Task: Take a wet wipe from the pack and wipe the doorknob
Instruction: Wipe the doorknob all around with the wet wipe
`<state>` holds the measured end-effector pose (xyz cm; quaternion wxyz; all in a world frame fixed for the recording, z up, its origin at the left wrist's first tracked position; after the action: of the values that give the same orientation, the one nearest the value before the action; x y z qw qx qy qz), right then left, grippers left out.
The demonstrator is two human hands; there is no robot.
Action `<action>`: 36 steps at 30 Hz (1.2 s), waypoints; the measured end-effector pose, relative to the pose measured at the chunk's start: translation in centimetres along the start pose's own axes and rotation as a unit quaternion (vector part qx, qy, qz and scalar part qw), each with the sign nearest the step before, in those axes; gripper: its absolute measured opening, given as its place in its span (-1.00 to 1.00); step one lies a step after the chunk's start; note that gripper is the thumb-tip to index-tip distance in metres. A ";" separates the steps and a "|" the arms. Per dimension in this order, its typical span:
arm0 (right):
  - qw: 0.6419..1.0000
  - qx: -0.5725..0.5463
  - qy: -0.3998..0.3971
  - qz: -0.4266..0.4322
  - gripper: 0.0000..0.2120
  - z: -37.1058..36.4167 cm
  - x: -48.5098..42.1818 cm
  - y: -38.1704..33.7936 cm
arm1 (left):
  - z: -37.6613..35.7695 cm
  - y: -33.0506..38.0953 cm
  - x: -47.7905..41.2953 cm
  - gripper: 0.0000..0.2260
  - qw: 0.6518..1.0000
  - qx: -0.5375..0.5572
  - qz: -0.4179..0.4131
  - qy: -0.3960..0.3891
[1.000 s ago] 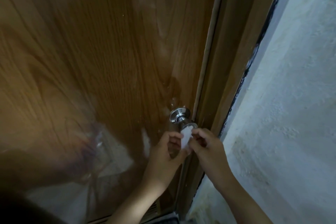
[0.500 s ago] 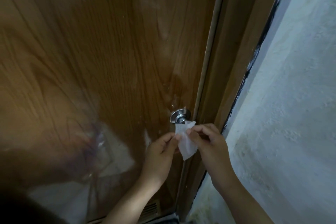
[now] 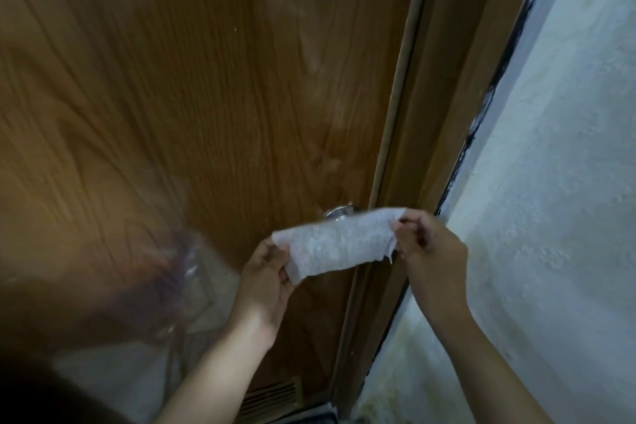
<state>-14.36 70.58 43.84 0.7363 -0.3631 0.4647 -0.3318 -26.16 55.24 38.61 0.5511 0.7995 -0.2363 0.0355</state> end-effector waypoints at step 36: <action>0.880 0.291 -0.361 0.103 -0.66 -3.9 -0.8 2.8 | -7.0 -3.3 -0.5 -0.83 0.991 -0.028 0.109 -0.077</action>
<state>-17.79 71.82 40.66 0.9555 -0.1774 0.0844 -0.2199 -23.83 62.65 38.38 0.5464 0.7537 -0.3642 0.0273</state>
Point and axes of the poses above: each hand's wrist, its own x-axis away from the middle knuckle, its own z-axis out of the back of the hand, y = z × x, the point moved 3 cm from there along -x, towards the middle knuckle, and after that the axes turned 9 degrees about y, right-handed, at the moved point
